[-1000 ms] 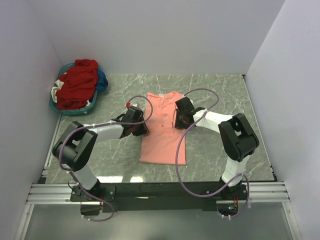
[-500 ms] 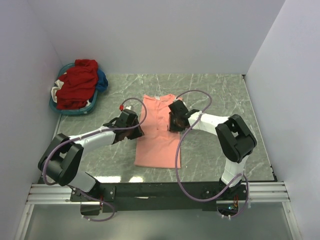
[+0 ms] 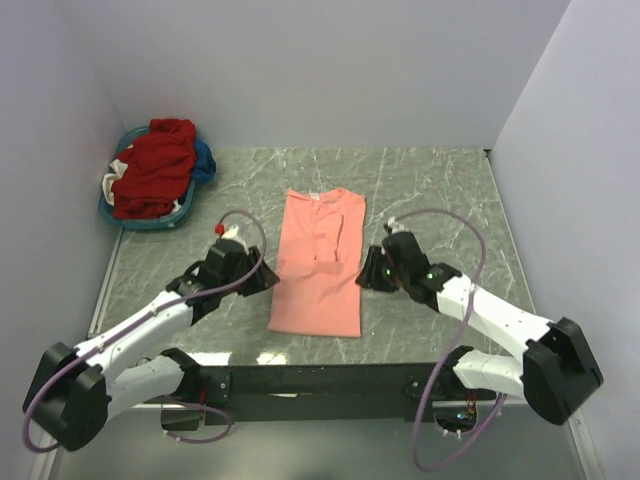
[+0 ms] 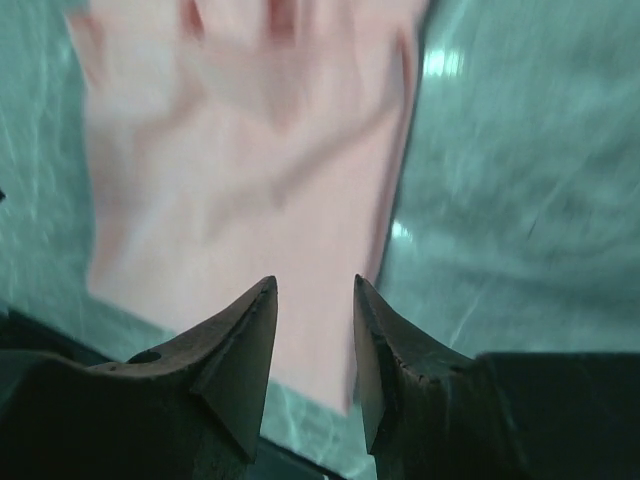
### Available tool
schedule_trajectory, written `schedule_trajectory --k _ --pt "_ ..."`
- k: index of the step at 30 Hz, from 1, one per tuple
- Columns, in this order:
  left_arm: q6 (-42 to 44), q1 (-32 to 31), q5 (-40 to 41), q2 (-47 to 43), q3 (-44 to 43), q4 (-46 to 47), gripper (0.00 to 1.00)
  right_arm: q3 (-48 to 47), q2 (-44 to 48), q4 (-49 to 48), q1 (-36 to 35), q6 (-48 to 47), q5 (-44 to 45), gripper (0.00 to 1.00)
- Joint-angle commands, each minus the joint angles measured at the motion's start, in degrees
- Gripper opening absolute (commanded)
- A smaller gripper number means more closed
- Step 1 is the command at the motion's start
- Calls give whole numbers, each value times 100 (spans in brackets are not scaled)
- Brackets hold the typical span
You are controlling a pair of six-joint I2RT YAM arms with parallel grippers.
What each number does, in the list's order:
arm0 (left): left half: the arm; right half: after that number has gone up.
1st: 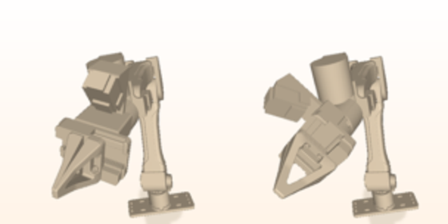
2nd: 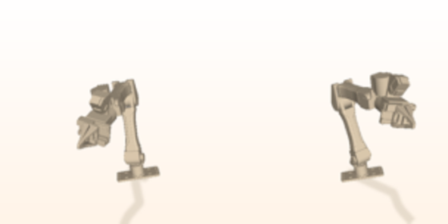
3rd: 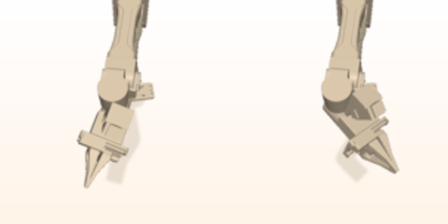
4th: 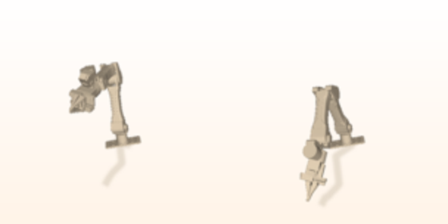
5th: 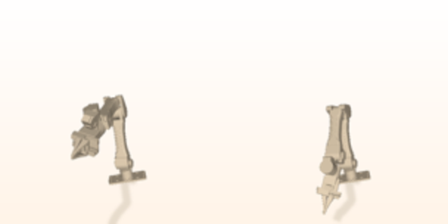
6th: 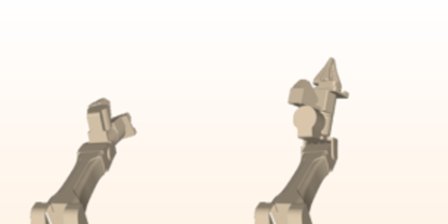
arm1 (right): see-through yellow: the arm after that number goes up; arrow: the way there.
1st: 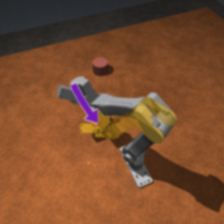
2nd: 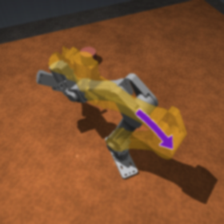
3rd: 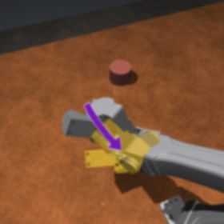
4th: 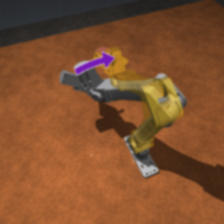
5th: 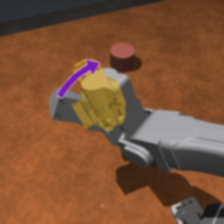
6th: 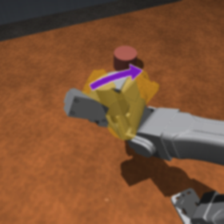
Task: Fold and stack the t-shirts
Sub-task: Fold the tshirt
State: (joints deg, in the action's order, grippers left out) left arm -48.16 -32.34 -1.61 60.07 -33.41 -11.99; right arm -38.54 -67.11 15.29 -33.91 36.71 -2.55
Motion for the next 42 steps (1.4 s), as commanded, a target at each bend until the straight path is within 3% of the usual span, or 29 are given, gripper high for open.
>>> schedule_trajectory --k 1,10,28,31,38,42 --pt "-272 -27 -454 -529 580 -234 43 802 539 -9 -247 564 -466 44" --pt "-721 -264 -754 -1235 1494 -137 49 1797 1455 -104 -599 1321 -914 47" --pt "-1064 -730 -464 -936 1829 135 46 2360 972 -1028 -1065 2077 -1020 43" --pt "-1134 -844 -358 -840 1829 179 44 2352 954 -1054 -1065 2095 -958 39" --pt "-1239 -1081 -226 -620 1733 276 34 2316 1367 -651 -1065 2042 -660 13" --pt "-1441 -1310 -129 -585 1697 311 26 2413 1876 -413 -1065 2060 -580 8"
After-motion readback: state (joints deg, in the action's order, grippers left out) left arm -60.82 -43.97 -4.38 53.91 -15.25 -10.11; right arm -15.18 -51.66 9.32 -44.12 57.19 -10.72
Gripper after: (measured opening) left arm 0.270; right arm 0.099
